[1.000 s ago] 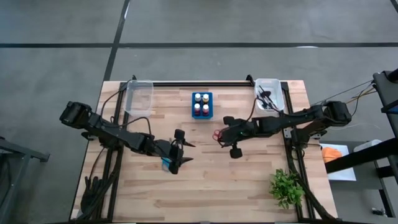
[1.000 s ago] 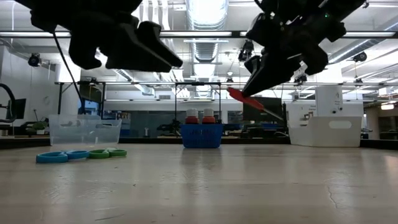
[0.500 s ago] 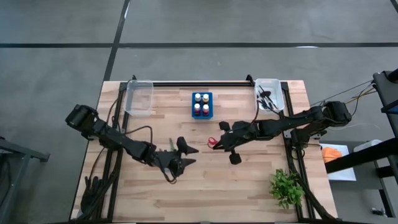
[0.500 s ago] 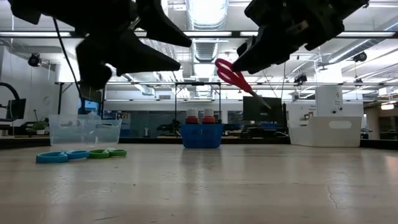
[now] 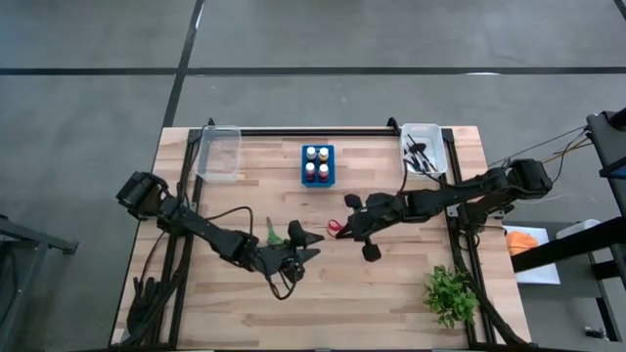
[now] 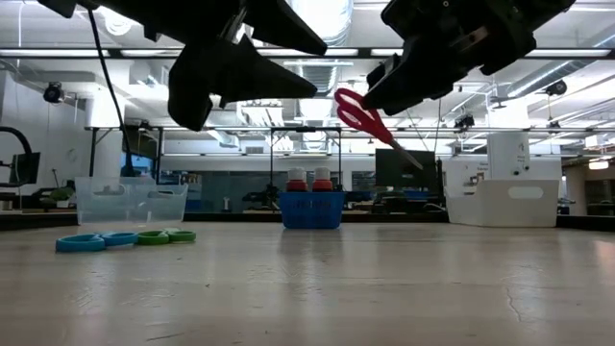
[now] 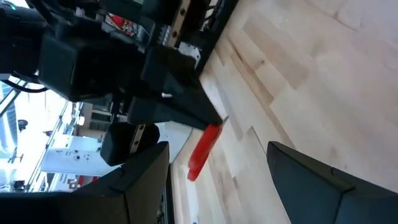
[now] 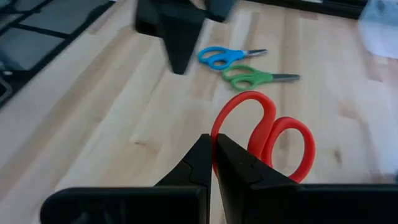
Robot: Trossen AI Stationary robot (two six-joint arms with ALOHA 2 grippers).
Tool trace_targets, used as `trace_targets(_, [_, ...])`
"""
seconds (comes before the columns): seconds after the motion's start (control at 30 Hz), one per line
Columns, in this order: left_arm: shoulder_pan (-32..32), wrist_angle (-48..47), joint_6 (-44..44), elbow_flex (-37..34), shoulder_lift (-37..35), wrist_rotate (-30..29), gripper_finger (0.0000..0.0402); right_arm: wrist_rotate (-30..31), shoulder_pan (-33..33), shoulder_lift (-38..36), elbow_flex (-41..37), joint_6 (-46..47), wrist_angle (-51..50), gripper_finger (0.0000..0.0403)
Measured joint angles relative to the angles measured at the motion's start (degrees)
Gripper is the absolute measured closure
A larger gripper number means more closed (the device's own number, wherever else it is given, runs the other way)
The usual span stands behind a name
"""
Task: Pick & Place Paint Supplies
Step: Put the red scissors into the transparent bin
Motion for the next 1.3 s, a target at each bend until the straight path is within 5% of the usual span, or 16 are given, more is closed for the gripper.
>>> trace_targets(0.37, [-0.74, 0.09, 0.06, 0.0, -0.06, 1.3, 0.0122, -5.72, 1.59, 3.64, -0.03, -0.22, 2.81, 0.0392])
trace_targets(0.77, [-2.71, 0.1, -0.22, 0.0, -0.08, 3.34, 0.0123, -6.84, 1.53, 12.35, 8.16, -2.69, 1.54, 0.0392])
trace_targets(1.3, [-4.29, -6.16, -3.73, 3.45, -0.25, 3.34, 0.0123, -6.58, 3.94, 11.1, 9.32, -5.16, 2.62, 0.0392])
